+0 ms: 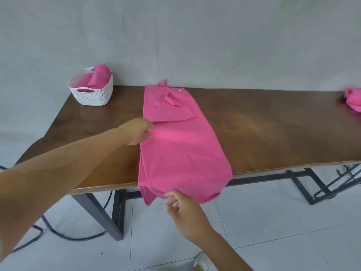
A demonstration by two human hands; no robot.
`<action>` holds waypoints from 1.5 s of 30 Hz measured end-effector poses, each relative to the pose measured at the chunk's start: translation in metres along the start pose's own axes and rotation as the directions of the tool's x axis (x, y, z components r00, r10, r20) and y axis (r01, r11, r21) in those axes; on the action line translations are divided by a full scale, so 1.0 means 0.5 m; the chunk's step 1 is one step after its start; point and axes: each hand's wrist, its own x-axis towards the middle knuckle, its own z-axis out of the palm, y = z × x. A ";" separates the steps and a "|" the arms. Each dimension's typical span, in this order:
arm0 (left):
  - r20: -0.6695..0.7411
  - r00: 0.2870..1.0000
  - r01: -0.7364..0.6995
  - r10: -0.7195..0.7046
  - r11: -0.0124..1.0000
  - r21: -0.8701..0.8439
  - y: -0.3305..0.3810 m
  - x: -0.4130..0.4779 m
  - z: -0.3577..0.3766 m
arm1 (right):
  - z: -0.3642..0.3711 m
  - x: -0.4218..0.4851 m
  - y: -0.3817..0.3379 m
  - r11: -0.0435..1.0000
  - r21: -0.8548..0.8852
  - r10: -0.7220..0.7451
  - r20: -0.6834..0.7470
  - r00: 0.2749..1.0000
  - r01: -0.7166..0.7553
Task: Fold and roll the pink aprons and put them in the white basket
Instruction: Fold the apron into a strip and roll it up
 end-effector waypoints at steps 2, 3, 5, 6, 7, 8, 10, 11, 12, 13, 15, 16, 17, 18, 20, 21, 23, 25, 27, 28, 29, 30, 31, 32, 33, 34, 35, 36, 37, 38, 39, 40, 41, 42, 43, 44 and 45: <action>-0.010 1.000 0.001 -0.002 0.999 -0.052 0.032 -0.004 0.035 | -0.006 -0.003 0.020 0.999 0.004 0.037 -0.004 0.999 -0.037; -0.012 1.000 -0.003 0.002 0.998 -0.070 0.048 -0.004 0.054 | -0.008 -0.005 0.032 0.999 0.001 0.050 -0.009 0.999 -0.050; -0.017 1.000 -0.018 0.016 0.994 -0.108 0.086 -0.004 0.094 | -0.017 -0.011 0.054 0.997 -0.013 0.074 -0.029 0.997 -0.074; -0.027 0.999 -0.031 0.028 0.991 -0.129 0.108 -0.005 0.116 | -0.023 -0.015 0.069 0.995 -0.011 0.100 -0.042 0.994 -0.100; -0.041 0.998 -0.049 0.043 0.988 -0.150 0.131 -0.006 0.138 | -0.028 -0.018 0.088 0.991 0.002 0.136 -0.052 0.989 -0.136; -0.056 0.997 -0.067 0.059 0.984 -0.167 0.155 -0.008 0.160 | -0.032 -0.022 0.112 0.983 0.025 0.183 -0.063 0.981 -0.182; -0.067 0.996 -0.076 0.065 0.979 -0.191 0.198 -0.007 0.199 | -0.038 -0.030 0.169 0.957 0.085 0.285 -0.095 0.954 -0.277; -0.064 0.997 -0.064 0.053 0.979 -0.192 0.217 -0.005 0.217 | -0.041 -0.036 0.201 0.937 0.115 0.342 -0.114 0.933 -0.329; -0.057 0.998 -0.045 0.035 0.983 -0.180 0.233 -0.004 0.230 | -0.044 -0.042 0.230 0.913 0.140 0.401 -0.127 0.907 -0.384; -0.053 0.998 -0.026 0.018 0.987 -0.156 0.245 -0.003 0.241 | -0.048 -0.047 0.259 0.884 0.161 0.460 -0.131 0.878 -0.439; -0.075 0.997 -0.007 -0.001 0.995 -0.100 0.256 0.000 0.253 | -0.056 -0.051 0.313 0.821 0.207 0.562 -0.127 0.817 -0.533; -0.090 0.996 0.004 -0.012 0.996 -0.087 0.258 0.000 0.256 | -0.062 -0.049 0.339 0.794 0.224 0.600 -0.132 0.789 -0.565; -0.106 0.994 0.018 -0.027 0.996 -0.083 0.258 -0.001 0.258 | -0.070 -0.044 0.363 0.777 0.228 0.623 -0.144 0.769 -0.587; -0.120 0.992 0.030 -0.040 0.996 -0.083 0.258 -0.001 0.261 | -0.080 -0.036 0.382 0.765 0.228 0.638 -0.150 0.755 -0.602; -0.141 0.988 0.043 -0.055 0.995 -0.087 0.259 -0.002 0.264 | -0.104 -0.013 0.409 0.756 0.235 0.649 -0.149 0.746 -0.611; -0.150 0.987 0.046 -0.059 0.995 -0.087 0.260 -0.002 0.265 | -0.118 0.002 0.416 0.757 0.240 0.647 -0.154 0.746 -0.607; -0.163 0.985 0.049 -0.062 0.996 -0.081 0.261 -0.001 0.266 | -0.142 0.037 0.432 0.776 0.253 0.624 -0.175 0.761 -0.578; -0.172 0.983 0.055 -0.067 0.995 -0.078 0.262 0.001 0.266 | -0.157 0.073 0.446 0.802 0.291 0.579 -0.169 0.797 -0.521; -0.175 0.982 0.062 -0.075 0.995 -0.077 0.262 0.002 0.266 | -0.164 0.102 0.459 0.792 0.367 0.558 -0.108 0.823 -0.489; -0.177 0.981 0.063 -0.075 0.995 -0.073 0.262 0.002 0.266 | -0.165 0.113 0.465 0.775 0.391 0.559 -0.060 0.827 -0.496; -0.179 0.981 0.063 -0.075 0.995 -0.071 0.262 0.002 0.267 | -0.167 0.122 0.473 0.764 0.393 0.560 -0.008 0.828 -0.513; -0.181 0.981 0.065 -0.077 0.995 -0.071 0.264 0.002 0.266 | -0.168 0.128 0.480 0.758 0.381 0.556 0.048 0.830 -0.529; -0.182 0.980 0.067 -0.079 0.995 -0.073 0.265 0.002 0.267 | -0.169 0.132 0.487 0.758 0.359 0.550 0.096 0.829 -0.545; -0.184 0.979 0.070 -0.083 0.995 -0.074 0.265 0.001 0.267 | -0.168 0.135 0.498 0.759 0.333 0.550 0.131 0.825 -0.559; -0.184 0.979 0.074 -0.086 0.995 -0.073 0.266 0.002 0.267 | -0.167 0.136 0.507 0.758 0.306 0.555 0.162 0.816 -0.576; -0.182 0.979 0.077 -0.089 0.995 -0.069 0.266 0.002 0.267 | -0.165 0.135 0.515 0.761 0.266 0.559 0.193 0.806 -0.592; -0.180 0.980 0.079 -0.090 0.995 -0.065 0.266 0.002 0.267 | -0.160 0.133 0.522 0.767 0.219 0.563 0.222 0.796 -0.603; -0.179 0.980 0.082 -0.092 0.995 -0.063 0.267 0.002 0.267 | -0.155 0.129 0.528 0.770 0.181 0.568 0.242 0.787 -0.611; -0.177 0.980 0.085 -0.095 0.994 -0.062 0.267 0.002 0.267 | -0.151 0.126 0.531 0.763 0.168 0.578 0.253 0.776 -0.624; -0.175 0.980 0.089 -0.098 0.994 -0.061 0.267 0.001 0.268 | -0.146 0.124 0.536 0.749 0.183 0.588 0.258 0.766 -0.637; -0.173 0.980 0.091 -0.100 0.994 -0.062 0.267 0.001 0.268 | -0.142 0.121 0.536 0.725 0.222 0.600 0.262 0.756 -0.652; -0.173 0.980 0.092 -0.101 0.994 -0.064 0.267 0.001 0.268 | -0.137 0.118 0.538 0.697 0.280 0.605 0.265 0.751 -0.660; -0.174 0.980 0.092 -0.102 0.994 -0.066 0.267 0.002 0.267 | -0.132 0.113 0.540 0.659 0.345 0.616 0.263 0.743 -0.669; -0.174 0.979 0.091 -0.102 0.994 -0.068 0.266 0.002 0.267 | -0.125 0.107 0.545 0.608 0.426 0.628 0.258 0.734 -0.670; -0.177 0.979 0.089 -0.101 0.993 -0.070 0.265 0.003 0.266 | -0.120 0.098 0.549 0.534 0.520 0.640 0.267 0.721 -0.667; -0.180 0.979 0.086 -0.099 0.993 -0.075 0.265 0.003 0.265 | -0.115 0.086 0.556 0.443 0.624 0.633 0.290 0.718 -0.643; -0.184 0.978 0.085 -0.098 0.993 -0.079 0.266 0.003 0.265 | -0.111 0.071 0.565 0.348 0.712 0.611 0.321 0.723 -0.610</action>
